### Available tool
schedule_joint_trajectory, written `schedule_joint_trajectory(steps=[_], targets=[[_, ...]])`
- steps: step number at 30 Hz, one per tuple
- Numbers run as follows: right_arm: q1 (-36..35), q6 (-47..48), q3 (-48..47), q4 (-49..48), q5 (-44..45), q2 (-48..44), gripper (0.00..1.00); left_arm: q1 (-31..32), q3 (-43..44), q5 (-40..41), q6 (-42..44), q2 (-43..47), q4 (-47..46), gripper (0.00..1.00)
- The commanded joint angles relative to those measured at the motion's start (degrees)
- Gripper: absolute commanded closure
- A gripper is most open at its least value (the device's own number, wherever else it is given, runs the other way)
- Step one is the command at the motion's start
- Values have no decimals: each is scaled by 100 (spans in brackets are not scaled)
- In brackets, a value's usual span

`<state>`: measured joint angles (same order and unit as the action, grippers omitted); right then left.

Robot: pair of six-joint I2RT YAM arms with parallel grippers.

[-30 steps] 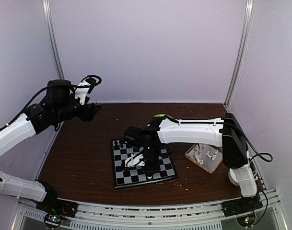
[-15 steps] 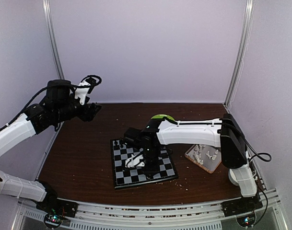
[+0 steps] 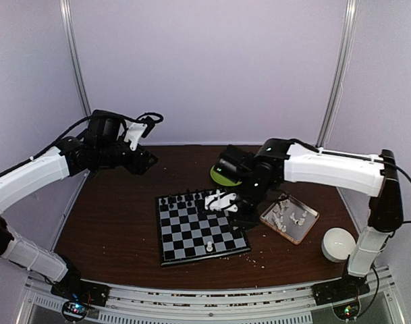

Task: Set up the chess pieces on the board
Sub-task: Pick up the pawn from the storage box.

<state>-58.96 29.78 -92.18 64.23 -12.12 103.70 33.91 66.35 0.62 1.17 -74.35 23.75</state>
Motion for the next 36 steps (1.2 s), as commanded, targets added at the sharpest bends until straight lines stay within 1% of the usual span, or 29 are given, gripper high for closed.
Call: schedule_joint_trajectory(steps=[1, 4, 9, 12, 15, 19, 23, 25, 31, 36], targets=[[791, 50, 1120, -530, -299, -913, 61, 383, 565, -313, -322, -363, 306, 39], [1550, -103, 1969, -930, -478, -1623, 62, 680, 687, -424, -653, -558, 289, 40], [2792, -297, 3221, -1778, -470, -2785, 63, 1178, 902, -294, -1084, -1055, 215, 41], [3324, -321, 3563, -1968, -450, -3141, 64, 1420, 1070, -401, -1215, -1410, 183, 43], [3743, -349, 3682, -2038, -468, -3265, 64, 1630, 1311, -508, -1252, -1762, 243, 45], [4020, -348, 3553, -1942, -226, -3132, 66, 1823, 1467, -538, -1252, -2040, 251, 44], [4115, -274, 3415, -1641, -59, -2872, 68, 1958, 1253, -345, -1334, -2132, -114, 44], [4169, -228, 3492, -1660, 128, -2798, 67, 1970, 1182, -350, -1452, -2168, -260, 43], [4296, -124, 3731, -1740, 749, -2504, 64, 2189, 1365, -185, -1651, -2261, -313, 43], [4375, -147, 3902, -1770, 713, -2222, 65, 2397, 1304, -109, -1867, -2240, -405, 43]])
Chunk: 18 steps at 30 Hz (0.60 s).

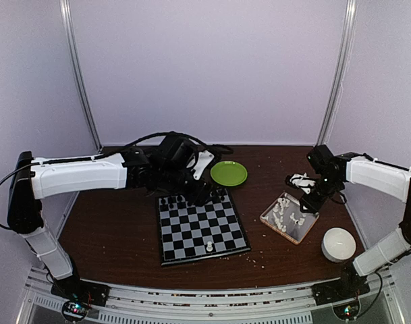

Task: Set up the chess pieces on the board
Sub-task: Pick up the pawn from the storage box.

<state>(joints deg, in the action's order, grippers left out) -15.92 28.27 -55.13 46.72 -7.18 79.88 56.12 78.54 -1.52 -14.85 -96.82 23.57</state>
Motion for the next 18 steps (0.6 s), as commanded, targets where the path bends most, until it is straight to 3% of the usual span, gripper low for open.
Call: schedule_joint_trajectory(steps=[1, 11, 18], targets=[[72, -19, 212, -31, 217, 186, 65, 217, 45, 119, -298, 31, -418, 43], [359, 59, 55, -46, 439, 516, 66, 384, -140, 178, -409, 180, -450, 43], [404, 119, -339, 5, 386, 1100, 73, 382, -120, 237, -398, 198, -476, 43]])
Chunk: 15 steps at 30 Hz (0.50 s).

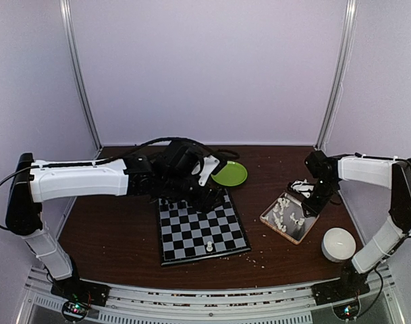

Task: Set up the chess pieces on the board
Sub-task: Pick up the pawn from the storage box.

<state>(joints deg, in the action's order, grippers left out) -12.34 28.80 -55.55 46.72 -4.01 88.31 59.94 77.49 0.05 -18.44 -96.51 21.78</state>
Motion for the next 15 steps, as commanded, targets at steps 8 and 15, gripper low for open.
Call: schedule_joint_trajectory(steps=[8, 15], targets=[[47, -20, -509, -52, 76, 603, 80, 2, -215, 161, -77, 319, -324, 43], [46, -56, -561, -85, 143, 852, 78, 2, -201, 145, 29, 279, -262, 43]])
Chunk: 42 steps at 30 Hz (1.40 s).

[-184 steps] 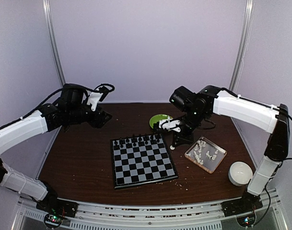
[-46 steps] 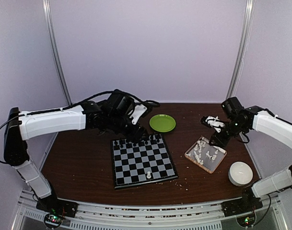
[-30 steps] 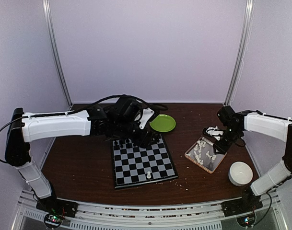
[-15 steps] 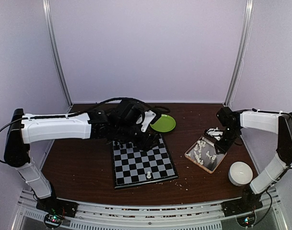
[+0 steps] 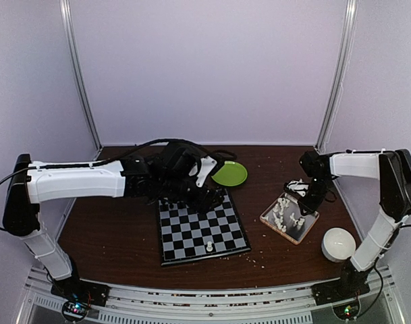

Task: Set up the chess pieces on the board
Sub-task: Pick up the pawn from the storage box, then place the pawn at h2.

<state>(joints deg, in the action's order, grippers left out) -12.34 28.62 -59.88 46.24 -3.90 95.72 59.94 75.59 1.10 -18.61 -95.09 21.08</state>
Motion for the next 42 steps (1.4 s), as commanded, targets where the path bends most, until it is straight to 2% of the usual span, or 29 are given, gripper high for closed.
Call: schedule_joint_trajectory(steps=[1, 8, 17, 23, 33, 37, 42], targets=[[47, -41, -127, -23, 131, 123, 78, 1, 13, 45, 64, 125, -173, 43], [47, -69, -102, -37, 104, 192, 78, 3, 123, 90, 130, 95, -62, 43], [47, -101, -92, -71, 106, 245, 89, 4, 30, 109, 116, 181, -61, 43], [47, -175, -85, -43, -1, -176, 96, 5, -24, 156, 125, 236, -66, 43], [11, -208, -107, 224, -326, -993, 98, 1, -236, 316, 112, 439, -37, 43], [-357, -138, -324, 559, -608, -1337, 98, 0, -456, 644, 73, 724, 54, 43], [-1374, -93, -740, 848, -642, -1609, 98, 1, -963, 1248, -63, 1198, 98, 41]])
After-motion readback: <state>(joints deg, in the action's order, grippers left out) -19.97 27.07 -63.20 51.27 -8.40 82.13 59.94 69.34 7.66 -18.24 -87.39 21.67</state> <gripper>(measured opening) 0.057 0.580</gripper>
